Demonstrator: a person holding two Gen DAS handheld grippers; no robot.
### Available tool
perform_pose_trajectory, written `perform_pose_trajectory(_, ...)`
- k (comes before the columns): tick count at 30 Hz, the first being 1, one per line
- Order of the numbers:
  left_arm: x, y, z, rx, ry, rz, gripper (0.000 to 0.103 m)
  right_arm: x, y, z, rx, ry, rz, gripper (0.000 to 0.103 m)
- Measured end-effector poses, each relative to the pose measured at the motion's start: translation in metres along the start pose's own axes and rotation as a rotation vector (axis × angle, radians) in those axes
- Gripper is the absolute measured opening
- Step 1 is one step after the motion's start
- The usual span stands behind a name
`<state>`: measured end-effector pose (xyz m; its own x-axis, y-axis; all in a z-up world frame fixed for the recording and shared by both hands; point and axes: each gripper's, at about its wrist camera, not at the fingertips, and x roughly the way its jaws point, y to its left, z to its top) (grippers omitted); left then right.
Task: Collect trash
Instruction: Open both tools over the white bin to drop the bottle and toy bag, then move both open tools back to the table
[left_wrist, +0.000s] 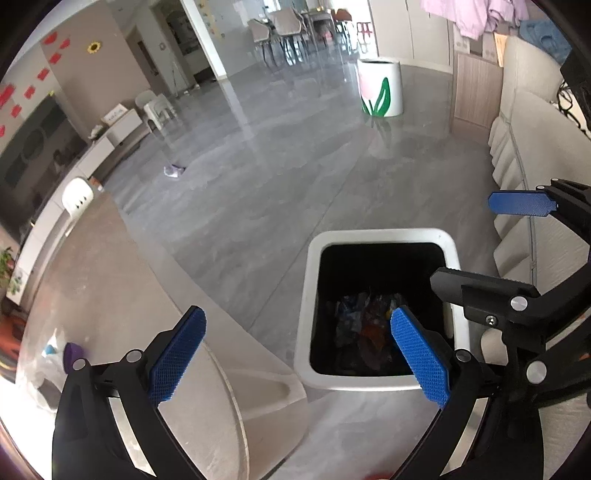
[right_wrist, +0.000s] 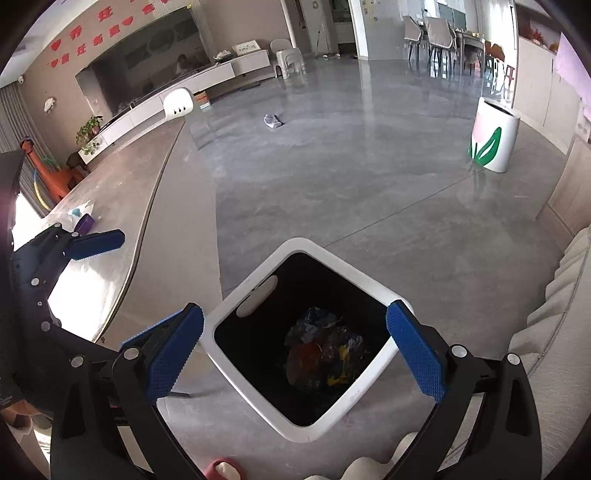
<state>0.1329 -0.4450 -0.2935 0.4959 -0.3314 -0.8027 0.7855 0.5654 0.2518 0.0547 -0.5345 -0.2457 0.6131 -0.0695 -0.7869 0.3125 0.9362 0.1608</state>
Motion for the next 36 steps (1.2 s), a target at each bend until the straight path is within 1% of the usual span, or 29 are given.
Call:
perform_pose_trajectory(2,-0.010,0.005,-0.004,-0.011,-0.024,0.005,0.099,-0.012,0.007,0.003,-0.009,-0.027,-0.004,0.099)
perform_pose_trajectory(6,-0.039,0.033,-0.014,-0.071,-0.079,0.014,0.099,-0.030,0.027,0.012,-0.033,-0.079,0.008,0.099)
perform_pose_trajectory(8,-0.050,0.048,-0.019,-0.094,-0.093,0.037,0.099,-0.038,0.040,0.017,-0.053,-0.107,0.010,0.099)
perform_pose_trajectory(11,-0.067,0.076,-0.033,-0.135,-0.116,0.091,0.099,-0.046,0.065,0.025,-0.086,-0.135,0.021,0.099)
perform_pose_trajectory(15,-0.092,0.122,-0.056,-0.226,-0.151,0.145,0.099,-0.054,0.100,0.032,-0.134,-0.169,0.039,0.099)
perform_pose_trajectory(18,-0.106,0.155,-0.074,-0.281,-0.167,0.186,0.099,-0.057,0.129,0.034,-0.185,-0.199,-0.001,0.099)
perform_pose_trajectory(20,-0.111,0.181,-0.085,-0.313,-0.160,0.224,0.099,-0.058,0.153,0.034,-0.230,-0.251,-0.051,0.099)
perform_pose_trajectory(21,-0.112,0.188,-0.088,-0.327,-0.157,0.235,0.099,-0.056,0.164,0.035,-0.249,-0.264,-0.057,0.099)
perform_pose_trajectory(24,-0.114,0.225,-0.108,-0.403,-0.141,0.287,0.099,-0.044,0.200,0.041,-0.290,-0.259,0.003,0.099)
perform_pose_trajectory(27,-0.113,0.256,-0.122,-0.466,-0.133,0.325,0.099,-0.030,0.227,0.045,-0.319,-0.246,0.032,0.099)
perform_pose_trajectory(30,-0.106,0.283,-0.133,-0.517,-0.114,0.341,0.099,-0.011,0.254,0.050,-0.345,-0.226,0.067,0.099)
perform_pose_trajectory(33,-0.098,0.305,-0.139,-0.552,-0.112,0.342,0.099,0.004,0.276,0.053,-0.366,-0.215,0.060,0.099)
perform_pose_trajectory(36,-0.085,0.321,-0.141,-0.572,-0.108,0.336,0.099,0.035,0.295,0.060,-0.358,-0.178,0.054,0.099)
